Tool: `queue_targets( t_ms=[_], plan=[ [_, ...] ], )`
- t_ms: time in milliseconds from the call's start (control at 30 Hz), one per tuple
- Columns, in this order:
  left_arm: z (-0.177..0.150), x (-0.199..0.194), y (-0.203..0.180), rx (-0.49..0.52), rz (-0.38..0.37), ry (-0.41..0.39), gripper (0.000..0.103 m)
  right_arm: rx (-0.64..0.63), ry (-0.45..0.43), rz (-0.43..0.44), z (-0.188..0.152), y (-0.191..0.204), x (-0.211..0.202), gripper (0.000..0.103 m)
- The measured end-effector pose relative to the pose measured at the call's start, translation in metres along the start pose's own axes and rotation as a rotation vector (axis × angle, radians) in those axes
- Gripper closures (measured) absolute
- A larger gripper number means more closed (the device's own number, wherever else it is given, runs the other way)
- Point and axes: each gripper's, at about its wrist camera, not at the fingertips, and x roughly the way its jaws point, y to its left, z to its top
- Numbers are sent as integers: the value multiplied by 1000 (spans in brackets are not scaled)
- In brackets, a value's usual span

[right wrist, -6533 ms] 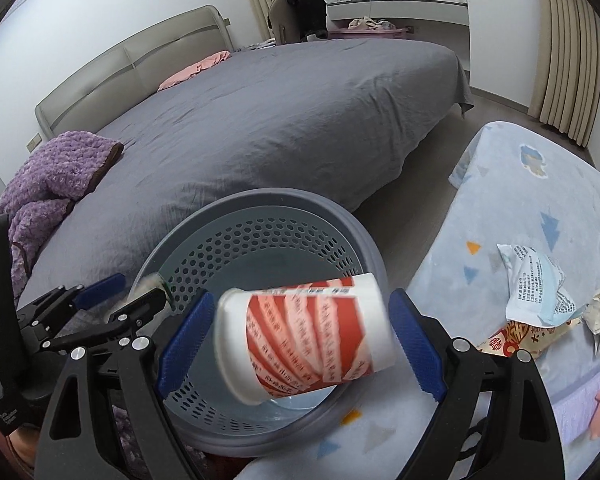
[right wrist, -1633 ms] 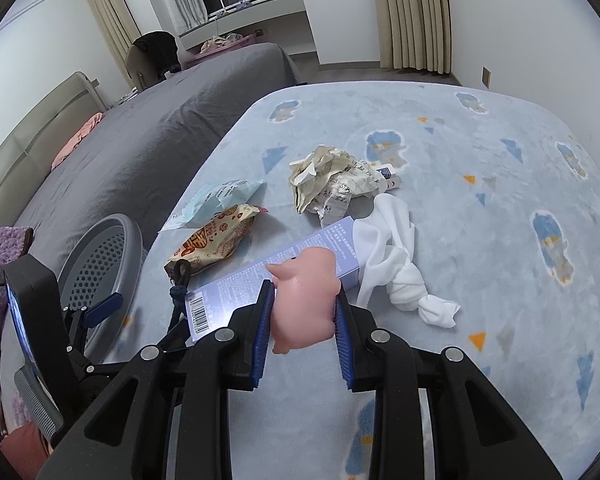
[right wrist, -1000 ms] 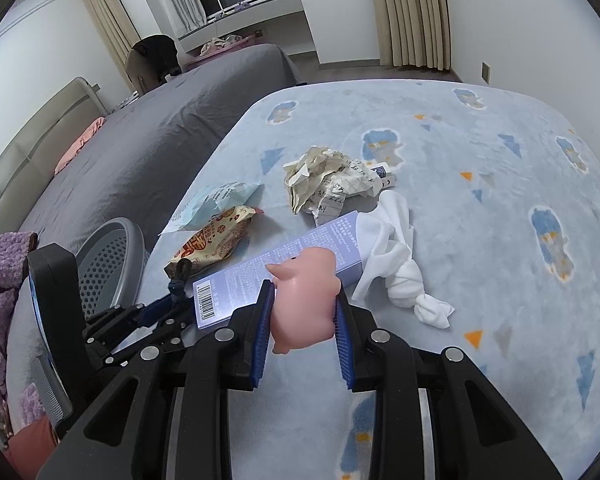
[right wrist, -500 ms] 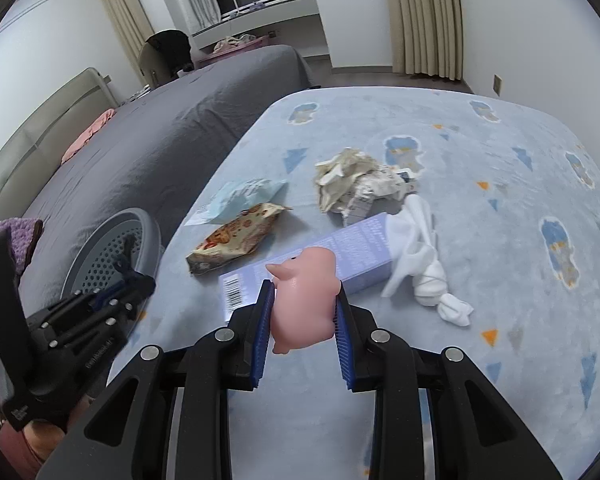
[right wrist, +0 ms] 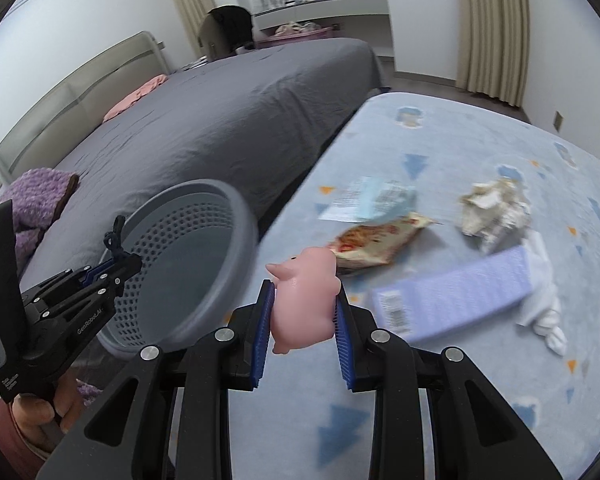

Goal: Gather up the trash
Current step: 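Carry pig and cable over the wastebasket and open both tools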

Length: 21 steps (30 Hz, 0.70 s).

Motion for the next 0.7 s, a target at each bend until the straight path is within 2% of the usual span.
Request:
queue_targets(
  t_ms=[333, 700],
  plan=[
    [-2, 22, 48, -96, 44, 53, 90, -100, 63, 110, 17, 58, 53, 75],
    [5, 42, 60, -128, 67, 81, 90, -135, 91, 162, 33, 80, 90, 75]
  ],
)
